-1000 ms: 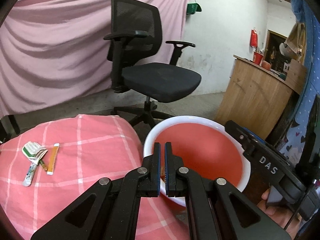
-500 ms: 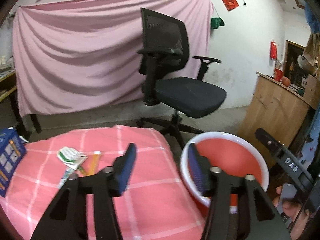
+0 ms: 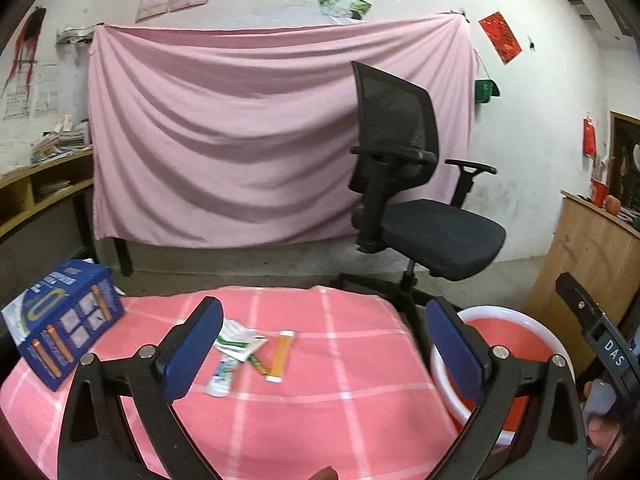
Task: Collect trash
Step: 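Move both tools back over the tube and orange strip on the table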
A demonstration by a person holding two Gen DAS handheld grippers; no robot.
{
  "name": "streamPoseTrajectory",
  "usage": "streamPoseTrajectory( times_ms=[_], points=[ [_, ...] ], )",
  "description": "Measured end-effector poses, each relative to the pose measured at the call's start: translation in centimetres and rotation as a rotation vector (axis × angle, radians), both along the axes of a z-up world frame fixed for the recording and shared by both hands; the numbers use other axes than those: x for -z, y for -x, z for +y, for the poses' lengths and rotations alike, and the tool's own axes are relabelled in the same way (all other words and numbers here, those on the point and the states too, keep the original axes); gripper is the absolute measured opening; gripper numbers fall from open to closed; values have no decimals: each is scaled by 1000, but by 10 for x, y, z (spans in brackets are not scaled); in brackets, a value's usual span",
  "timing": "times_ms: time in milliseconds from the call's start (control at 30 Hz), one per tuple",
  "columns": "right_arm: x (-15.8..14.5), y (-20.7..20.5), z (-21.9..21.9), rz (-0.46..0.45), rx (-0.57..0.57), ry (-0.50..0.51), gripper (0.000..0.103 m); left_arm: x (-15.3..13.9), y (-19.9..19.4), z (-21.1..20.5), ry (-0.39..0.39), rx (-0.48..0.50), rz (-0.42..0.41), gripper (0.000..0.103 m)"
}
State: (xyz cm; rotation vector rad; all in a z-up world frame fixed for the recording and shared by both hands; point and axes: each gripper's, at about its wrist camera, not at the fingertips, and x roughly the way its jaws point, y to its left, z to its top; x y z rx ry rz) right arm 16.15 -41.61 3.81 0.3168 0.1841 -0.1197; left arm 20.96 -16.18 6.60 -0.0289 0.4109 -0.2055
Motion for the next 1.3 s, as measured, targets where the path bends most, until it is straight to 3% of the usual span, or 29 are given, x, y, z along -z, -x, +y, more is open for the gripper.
streamPoseTrajectory(
  times_ms=[533,900,1300],
  points=[
    [-18,4,91,-226,-187,149,103,2,32,108,71,-188,-93,99],
    [-8,-8,150,-196,-340,279,103,16,55,155,41,-293,-147,99],
    [8,-21,178,-129,-398,334,103,30,51,165,17,-308,-136,99]
  ],
)
